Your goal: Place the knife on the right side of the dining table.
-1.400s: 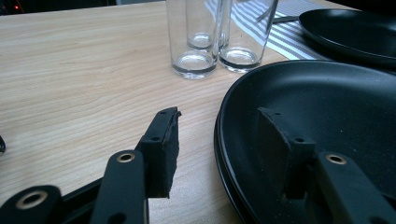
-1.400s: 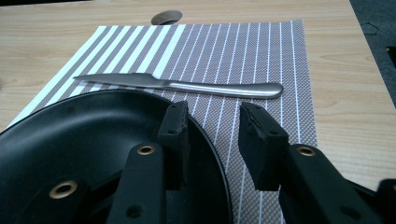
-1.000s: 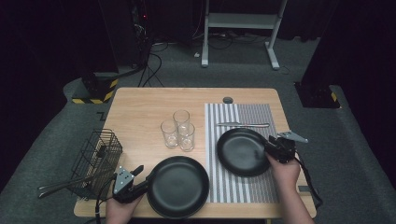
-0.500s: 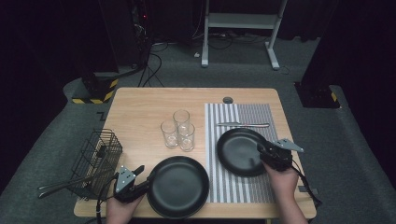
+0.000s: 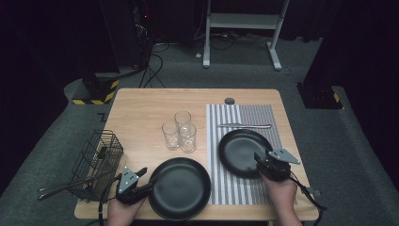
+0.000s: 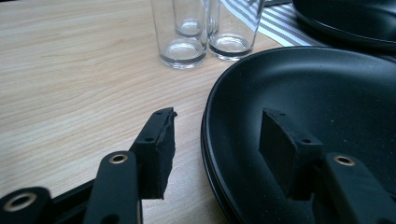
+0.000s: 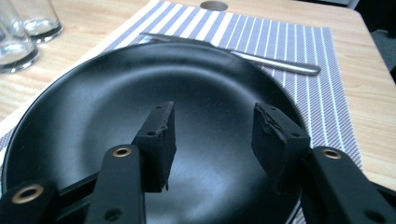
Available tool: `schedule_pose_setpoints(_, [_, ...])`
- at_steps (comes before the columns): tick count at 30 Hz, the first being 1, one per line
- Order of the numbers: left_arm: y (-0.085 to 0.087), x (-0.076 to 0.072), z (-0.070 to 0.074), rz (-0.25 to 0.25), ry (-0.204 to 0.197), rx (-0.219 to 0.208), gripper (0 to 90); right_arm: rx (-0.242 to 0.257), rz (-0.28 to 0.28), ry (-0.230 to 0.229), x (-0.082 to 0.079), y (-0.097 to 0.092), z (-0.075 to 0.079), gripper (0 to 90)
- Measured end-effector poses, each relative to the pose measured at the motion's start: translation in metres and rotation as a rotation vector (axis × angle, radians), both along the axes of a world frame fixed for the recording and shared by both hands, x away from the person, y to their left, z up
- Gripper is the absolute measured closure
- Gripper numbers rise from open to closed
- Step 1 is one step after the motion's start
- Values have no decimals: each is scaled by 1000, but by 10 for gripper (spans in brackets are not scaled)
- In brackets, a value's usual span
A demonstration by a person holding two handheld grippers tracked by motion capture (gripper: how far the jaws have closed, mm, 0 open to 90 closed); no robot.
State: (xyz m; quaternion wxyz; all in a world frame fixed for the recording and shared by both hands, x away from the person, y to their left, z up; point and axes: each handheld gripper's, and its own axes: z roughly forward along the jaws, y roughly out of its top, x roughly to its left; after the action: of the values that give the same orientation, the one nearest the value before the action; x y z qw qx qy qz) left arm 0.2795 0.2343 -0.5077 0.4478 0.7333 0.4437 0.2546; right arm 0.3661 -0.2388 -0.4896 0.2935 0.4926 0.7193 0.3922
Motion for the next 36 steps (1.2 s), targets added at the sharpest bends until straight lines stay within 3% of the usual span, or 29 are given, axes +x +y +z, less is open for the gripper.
schedule_pose_setpoints(3, [3, 1, 1, -2, 9, -19, 444, -8, 4, 5, -4, 3, -2, 472])
schedule_pose_setpoints(11, [5, 0, 0, 8, 7, -14, 447, -3, 10, 17, -14, 8, -4, 439])
schedule_pose_setpoints(19, [4, -1, -1, 5, -4, -8, 443, -17, 7, 0, -24, 11, -5, 432])
schedule_pose_setpoints(27, [1, -1, -2, -7, -5, -22, 435, -21, -11, -35, -33, 9, 3, 430])
schedule_pose_setpoints(36, [3, 2, -3, -17, 4, -27, 438, -5, 7, -24, -37, 20, 0, 425])
